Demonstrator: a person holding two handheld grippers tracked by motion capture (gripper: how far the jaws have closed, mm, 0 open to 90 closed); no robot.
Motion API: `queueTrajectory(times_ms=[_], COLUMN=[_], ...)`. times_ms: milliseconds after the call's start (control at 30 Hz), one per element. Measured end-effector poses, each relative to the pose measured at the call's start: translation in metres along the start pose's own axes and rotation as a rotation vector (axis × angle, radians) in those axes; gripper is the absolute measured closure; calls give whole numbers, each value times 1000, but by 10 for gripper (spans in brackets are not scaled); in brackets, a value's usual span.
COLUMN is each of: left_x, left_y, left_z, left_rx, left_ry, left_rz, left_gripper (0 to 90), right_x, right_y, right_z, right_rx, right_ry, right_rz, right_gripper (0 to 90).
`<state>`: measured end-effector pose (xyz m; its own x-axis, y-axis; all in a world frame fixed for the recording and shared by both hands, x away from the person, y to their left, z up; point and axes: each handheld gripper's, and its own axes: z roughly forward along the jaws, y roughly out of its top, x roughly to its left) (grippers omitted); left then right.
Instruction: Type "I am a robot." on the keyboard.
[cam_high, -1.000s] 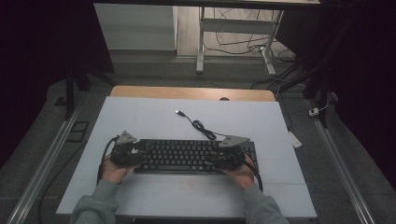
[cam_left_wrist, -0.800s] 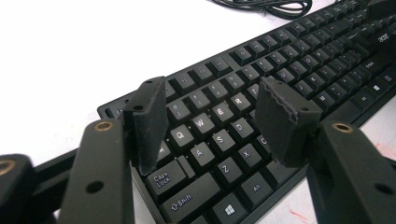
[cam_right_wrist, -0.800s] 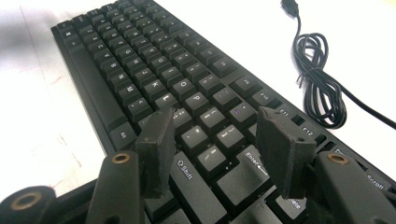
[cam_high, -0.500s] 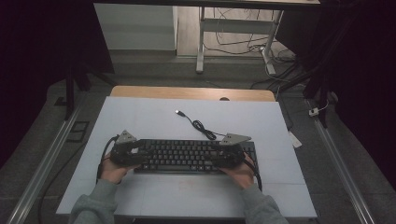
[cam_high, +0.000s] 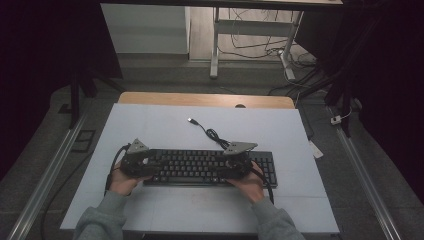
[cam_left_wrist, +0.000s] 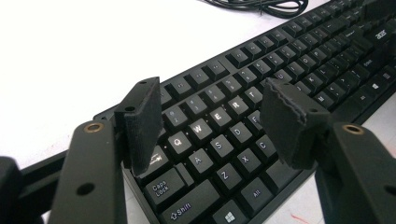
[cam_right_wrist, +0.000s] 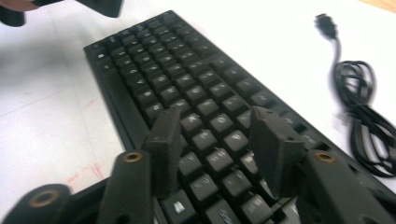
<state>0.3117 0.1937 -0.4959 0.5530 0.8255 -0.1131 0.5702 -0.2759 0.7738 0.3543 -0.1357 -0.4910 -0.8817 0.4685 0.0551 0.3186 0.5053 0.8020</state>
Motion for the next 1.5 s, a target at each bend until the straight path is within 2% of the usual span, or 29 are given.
queueTrajectory(times_ms=[200, 300, 633, 800, 1033, 1500], left_x=[0, -1, -2, -2, -3, -3], left_y=[0, 1, 0, 0, 0, -1], left_z=[3, 4, 5, 6, 8, 7], left_rx=[9, 13, 23, 26, 36, 36], left_ry=[-1, -1, 0, 0, 1, 4], left_rz=[9, 10, 19, 23, 29, 25], left_gripper=[387, 386, 381, 379, 374, 372], right_x=[6, 9, 20, 24, 26, 27], right_y=[5, 7, 13, 13, 12, 9], right_z=[9, 13, 32, 39, 47, 53], right_rx=[19, 31, 75, 98, 118, 151], right_ry=[73, 94, 116, 107, 90, 64], right_rz=[-13, -22, -50, -69, -71, -97], right_gripper=[796, 895, 896, 896, 895, 896])
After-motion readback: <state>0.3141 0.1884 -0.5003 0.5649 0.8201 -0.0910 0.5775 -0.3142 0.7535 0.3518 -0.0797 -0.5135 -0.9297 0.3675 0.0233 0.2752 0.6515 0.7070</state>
